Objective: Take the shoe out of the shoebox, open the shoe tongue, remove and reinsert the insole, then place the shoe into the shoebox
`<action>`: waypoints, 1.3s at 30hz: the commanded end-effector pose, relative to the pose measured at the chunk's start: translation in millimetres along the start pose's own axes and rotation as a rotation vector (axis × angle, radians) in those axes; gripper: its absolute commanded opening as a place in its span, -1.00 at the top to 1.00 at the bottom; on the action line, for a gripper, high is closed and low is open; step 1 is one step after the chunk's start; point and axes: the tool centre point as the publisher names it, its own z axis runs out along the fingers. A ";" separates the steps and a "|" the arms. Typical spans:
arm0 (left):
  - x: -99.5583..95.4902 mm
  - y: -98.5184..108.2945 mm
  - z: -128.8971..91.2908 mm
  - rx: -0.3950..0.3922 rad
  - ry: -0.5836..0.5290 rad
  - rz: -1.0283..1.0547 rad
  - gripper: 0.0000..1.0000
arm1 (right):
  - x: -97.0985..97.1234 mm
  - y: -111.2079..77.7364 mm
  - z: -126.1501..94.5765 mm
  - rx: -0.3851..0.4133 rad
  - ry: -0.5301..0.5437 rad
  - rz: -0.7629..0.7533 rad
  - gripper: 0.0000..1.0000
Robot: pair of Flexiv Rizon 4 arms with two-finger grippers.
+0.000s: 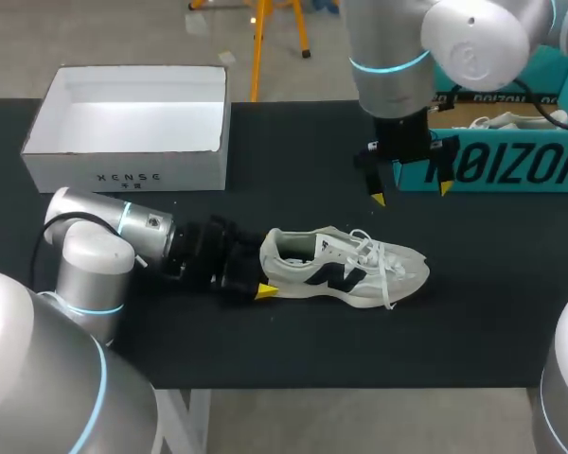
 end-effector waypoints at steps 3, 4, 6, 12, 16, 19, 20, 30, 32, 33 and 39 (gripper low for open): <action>-2.4 5.1 5.1 -0.002 0.003 0.000 1.00 | 3.5 -2.8 1.6 0.024 -0.021 0.012 -1.00; -2.4 5.1 5.1 -0.002 0.003 0.000 1.00 | 8.0 -4.4 4.4 0.052 -0.069 0.024 -1.00; -2.4 5.1 5.1 -0.002 0.003 0.000 1.00 | 16.2 -13.6 5.5 0.050 -0.042 0.032 -1.00; -2.4 5.1 5.1 -0.002 0.003 0.000 1.00 | 45.7 -40.0 9.5 0.077 -0.046 0.072 -1.00; -2.4 5.1 5.1 -0.002 0.003 0.000 1.00 | 63.9 -55.0 11.6 0.063 0.004 0.109 -1.00; -2.4 5.1 5.1 -0.002 0.003 0.000 1.00 | 74.4 -64.2 8.9 0.039 0.023 0.132 -1.00; -2.4 5.1 5.1 -0.002 0.003 0.000 1.00 | 78.2 -66.5 8.4 0.034 0.025 0.134 -1.00; -2.4 5.1 5.1 -0.002 0.003 0.000 1.00 | 124.4 -72.7 13.1 -0.037 0.090 0.088 -1.00; -2.4 5.1 5.1 -0.002 0.003 0.000 1.00 | 136.0 -72.6 13.2 -0.067 0.067 0.072 -1.00; -2.4 5.1 5.1 -0.002 0.003 0.000 1.00 | 141.2 -72.1 13.8 -0.081 0.057 0.064 -1.00; -2.4 5.1 5.1 -0.002 0.003 0.000 1.00 | 166.1 -59.6 19.4 -0.129 0.012 0.035 -1.00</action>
